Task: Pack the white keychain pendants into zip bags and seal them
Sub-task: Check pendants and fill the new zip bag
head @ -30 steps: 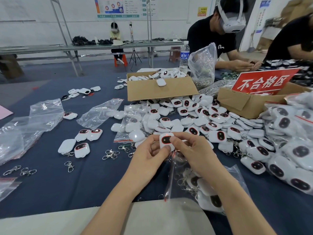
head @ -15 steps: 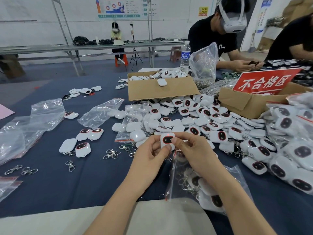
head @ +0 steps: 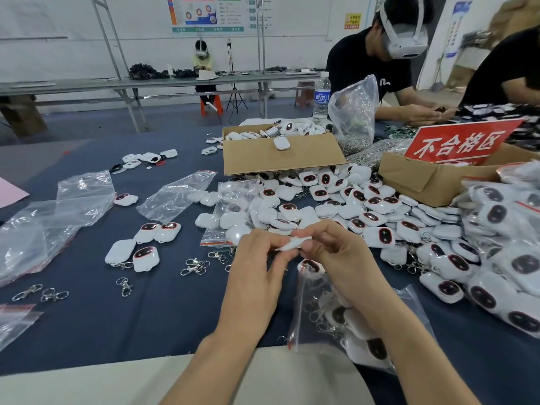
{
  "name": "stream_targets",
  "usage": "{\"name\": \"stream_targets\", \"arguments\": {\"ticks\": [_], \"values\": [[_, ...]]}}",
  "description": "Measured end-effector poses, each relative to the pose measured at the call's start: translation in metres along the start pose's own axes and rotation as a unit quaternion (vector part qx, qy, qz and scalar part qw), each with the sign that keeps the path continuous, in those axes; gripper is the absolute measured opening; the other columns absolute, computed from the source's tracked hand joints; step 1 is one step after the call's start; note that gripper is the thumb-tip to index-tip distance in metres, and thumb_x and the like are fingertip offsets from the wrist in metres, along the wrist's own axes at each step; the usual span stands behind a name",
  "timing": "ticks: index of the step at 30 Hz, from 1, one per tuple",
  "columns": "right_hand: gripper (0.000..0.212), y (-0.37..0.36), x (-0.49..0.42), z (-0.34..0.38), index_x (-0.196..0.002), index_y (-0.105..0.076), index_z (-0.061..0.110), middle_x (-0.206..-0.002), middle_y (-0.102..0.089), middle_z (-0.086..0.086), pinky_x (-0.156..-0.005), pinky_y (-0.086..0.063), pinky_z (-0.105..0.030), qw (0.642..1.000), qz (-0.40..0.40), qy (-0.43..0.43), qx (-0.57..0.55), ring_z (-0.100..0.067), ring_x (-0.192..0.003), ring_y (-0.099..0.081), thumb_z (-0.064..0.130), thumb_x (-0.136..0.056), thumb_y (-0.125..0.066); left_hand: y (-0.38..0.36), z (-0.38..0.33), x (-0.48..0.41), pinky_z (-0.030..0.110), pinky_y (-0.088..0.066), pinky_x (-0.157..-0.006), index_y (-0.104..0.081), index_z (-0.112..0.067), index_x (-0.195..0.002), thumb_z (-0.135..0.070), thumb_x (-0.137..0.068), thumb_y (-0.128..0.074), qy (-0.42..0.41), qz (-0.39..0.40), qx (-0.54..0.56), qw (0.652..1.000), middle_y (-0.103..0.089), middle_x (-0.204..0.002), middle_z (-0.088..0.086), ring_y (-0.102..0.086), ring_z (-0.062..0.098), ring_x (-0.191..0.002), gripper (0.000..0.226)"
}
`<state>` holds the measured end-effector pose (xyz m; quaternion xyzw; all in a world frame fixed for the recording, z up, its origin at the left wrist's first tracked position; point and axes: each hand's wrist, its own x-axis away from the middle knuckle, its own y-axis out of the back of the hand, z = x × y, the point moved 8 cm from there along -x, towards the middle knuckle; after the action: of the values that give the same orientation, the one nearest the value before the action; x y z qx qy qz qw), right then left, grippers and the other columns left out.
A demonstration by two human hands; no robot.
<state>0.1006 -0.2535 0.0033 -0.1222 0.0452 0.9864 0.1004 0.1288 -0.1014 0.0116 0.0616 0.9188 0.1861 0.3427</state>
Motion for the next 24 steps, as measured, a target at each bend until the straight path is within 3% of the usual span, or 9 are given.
{"name": "stream_targets", "arguments": {"ticks": [3,7,11,14,18,24], "values": [[0.018,0.000,0.000,-0.003,-0.099,-0.071,0.022,-0.104,-0.078,0.003,-0.093,-0.057,-0.031,1.000,-0.005,-0.009,-0.007,-0.014,-0.102,-0.073,0.006,-0.096,-0.064,0.002,-0.002,-0.002,0.008,-0.041,-0.082,-0.059,-0.041,-0.095,-0.021,-0.091,-0.075,0.009,-0.010,0.026,1.000,-0.060,-0.101,-0.018,-0.059,0.004,-0.099,0.026],[0.022,0.000,-0.002,-0.007,-0.100,-0.069,0.021,-0.117,-0.073,0.013,-0.096,-0.054,-0.029,1.000,-0.003,-0.023,-0.021,-0.010,-0.112,-0.069,0.000,-0.095,-0.063,-0.014,0.014,0.000,0.007,-0.045,-0.079,-0.061,-0.043,-0.111,-0.038,-0.095,-0.066,0.147,0.083,0.165,0.972,-0.067,-0.102,-0.018,-0.063,0.000,-0.092,0.018],[0.041,-0.005,-0.002,-0.008,-0.107,-0.067,0.026,-0.121,-0.072,0.011,-0.091,-0.057,-0.025,0.999,0.024,-0.026,-0.020,-0.011,-0.113,-0.069,-0.012,-0.090,-0.063,-0.014,0.024,-0.002,0.009,-0.047,-0.079,-0.065,-0.045,-0.109,-0.019,-0.094,-0.070,0.190,0.081,0.183,0.961,-0.073,-0.100,-0.019,-0.066,-0.002,-0.090,0.030],[0.054,-0.004,-0.002,-0.008,-0.095,-0.071,0.040,-0.115,-0.074,0.008,-0.091,-0.056,-0.032,0.999,0.014,-0.039,-0.007,-0.012,-0.109,-0.070,-0.013,-0.090,-0.062,-0.009,0.027,-0.004,0.011,-0.049,-0.074,-0.070,-0.040,-0.101,-0.010,-0.096,-0.067,0.190,0.050,0.194,0.961,-0.073,-0.086,-0.018,-0.064,0.000,-0.076,0.031],[0.035,0.004,0.001,-0.005,-0.088,-0.068,0.035,-0.100,-0.078,0.006,-0.082,-0.055,-0.033,0.999,-0.030,-0.041,0.001,-0.009,-0.085,-0.071,0.000,-0.093,-0.067,-0.007,0.026,-0.003,0.010,-0.047,-0.070,-0.073,-0.038,-0.095,-0.006,-0.095,-0.066,0.178,0.040,0.188,0.965,-0.071,-0.077,-0.014,-0.060,0.002,-0.068,0.033],[0.019,0.004,0.002,-0.001,-0.095,-0.059,0.014,-0.095,-0.079,0.007,-0.082,-0.060,-0.032,0.997,-0.047,-0.049,-0.022,-0.010,-0.082,-0.072,-0.004,-0.094,-0.062,-0.007,0.023,-0.002,0.013,-0.048,-0.074,-0.074,-0.036,-0.095,-0.005,-0.095,-0.065,0.167,0.045,0.170,0.970,-0.073,-0.085,-0.015,-0.062,0.002,-0.077,0.032]]}}
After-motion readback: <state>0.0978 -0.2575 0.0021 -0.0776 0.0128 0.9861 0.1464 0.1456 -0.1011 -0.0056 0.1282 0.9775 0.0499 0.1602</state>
